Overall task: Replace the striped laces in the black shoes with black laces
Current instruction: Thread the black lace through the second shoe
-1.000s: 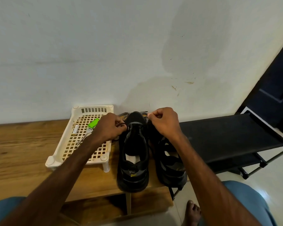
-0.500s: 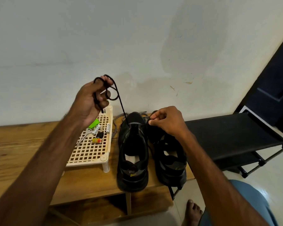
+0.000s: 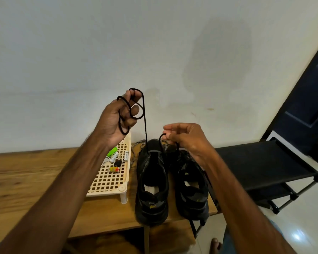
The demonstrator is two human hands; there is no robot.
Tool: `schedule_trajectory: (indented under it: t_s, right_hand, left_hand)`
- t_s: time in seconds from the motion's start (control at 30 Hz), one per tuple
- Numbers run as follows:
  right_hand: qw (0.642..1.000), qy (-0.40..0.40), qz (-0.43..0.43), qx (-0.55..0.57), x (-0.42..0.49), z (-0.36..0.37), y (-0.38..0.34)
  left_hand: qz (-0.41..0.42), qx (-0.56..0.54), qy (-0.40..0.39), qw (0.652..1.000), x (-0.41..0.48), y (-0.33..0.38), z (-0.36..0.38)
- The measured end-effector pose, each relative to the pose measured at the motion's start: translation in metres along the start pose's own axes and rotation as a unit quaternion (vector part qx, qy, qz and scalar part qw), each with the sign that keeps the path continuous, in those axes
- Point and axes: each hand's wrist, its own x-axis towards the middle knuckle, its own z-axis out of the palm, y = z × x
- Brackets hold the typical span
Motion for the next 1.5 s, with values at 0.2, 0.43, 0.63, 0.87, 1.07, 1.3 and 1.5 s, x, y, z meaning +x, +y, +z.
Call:
schedule_trajectory:
  t_s: [0.2, 0.43, 0.63, 0.87, 1.07, 1.3, 1.5]
  right_hand:
    - [0.996, 0.014, -0.091, 0.011, 0.007, 0.000, -0.093]
    - [0.991, 0.049, -0.118, 0.028, 0.003, 0.002, -0.190]
    - [0.984, 0.015, -0.137, 0.115, -0.002, 0.005, -0.257]
    - [0.964, -0.058, -0.189, 0.176, -0.006, -0.001, -0.308]
    - [0.965, 0.012, -0.252, 0.075, -0.010, -0.010, -0.324]
    - [0.958, 0.102, -0.267, -0.014, -0.008, -0.005, -0.337]
    - [0.943, 0.129, -0.305, -0.030, -0.008, 0.000, -0.351]
  left_hand:
    - [-0.026, 0.140, 0.053, 0.988, 0.023, 0.046, 0.030]
    - [-0.004, 0.484, 0.177, 0.857, 0.042, 0.133, 0.070]
    - [-0.061, 0.456, 0.141, 0.877, 0.063, 0.203, 0.120]
    - [-0.024, 0.388, 0.080, 0.918, 0.073, 0.239, 0.173]
    - [0.078, 0.358, 0.083, 0.927, 0.082, 0.246, 0.186]
    - [0.157, 0.366, 0.025, 0.917, 0.083, 0.250, 0.194]
    - [0.200, 0.378, 0.017, 0.904, 0.083, 0.268, 0.204]
